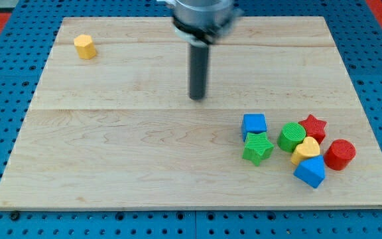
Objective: Place the arm towards the bottom left of the blue triangle
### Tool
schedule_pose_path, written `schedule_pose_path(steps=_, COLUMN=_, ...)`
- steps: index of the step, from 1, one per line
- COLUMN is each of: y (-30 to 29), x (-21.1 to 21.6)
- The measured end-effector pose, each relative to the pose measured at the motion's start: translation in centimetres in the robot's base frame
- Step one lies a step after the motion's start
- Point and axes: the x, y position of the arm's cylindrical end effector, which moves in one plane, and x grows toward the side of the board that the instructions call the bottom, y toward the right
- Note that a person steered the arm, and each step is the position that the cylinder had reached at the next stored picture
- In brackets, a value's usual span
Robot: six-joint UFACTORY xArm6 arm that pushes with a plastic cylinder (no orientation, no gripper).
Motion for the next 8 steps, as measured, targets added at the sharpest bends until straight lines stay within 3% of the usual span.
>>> schedule_pose_path(steps=1, y=-2.2, x=-5.3)
schedule_pose_path(steps=4, y=-3.2, x=-5.3)
schedule_pose_path(steps=5, y=-7.2, x=-5.5)
schedule_pose_path(steps=6, y=-12.0, x=-1.5)
schedule_pose_path(steps=8, y=-10.8, x=11.3)
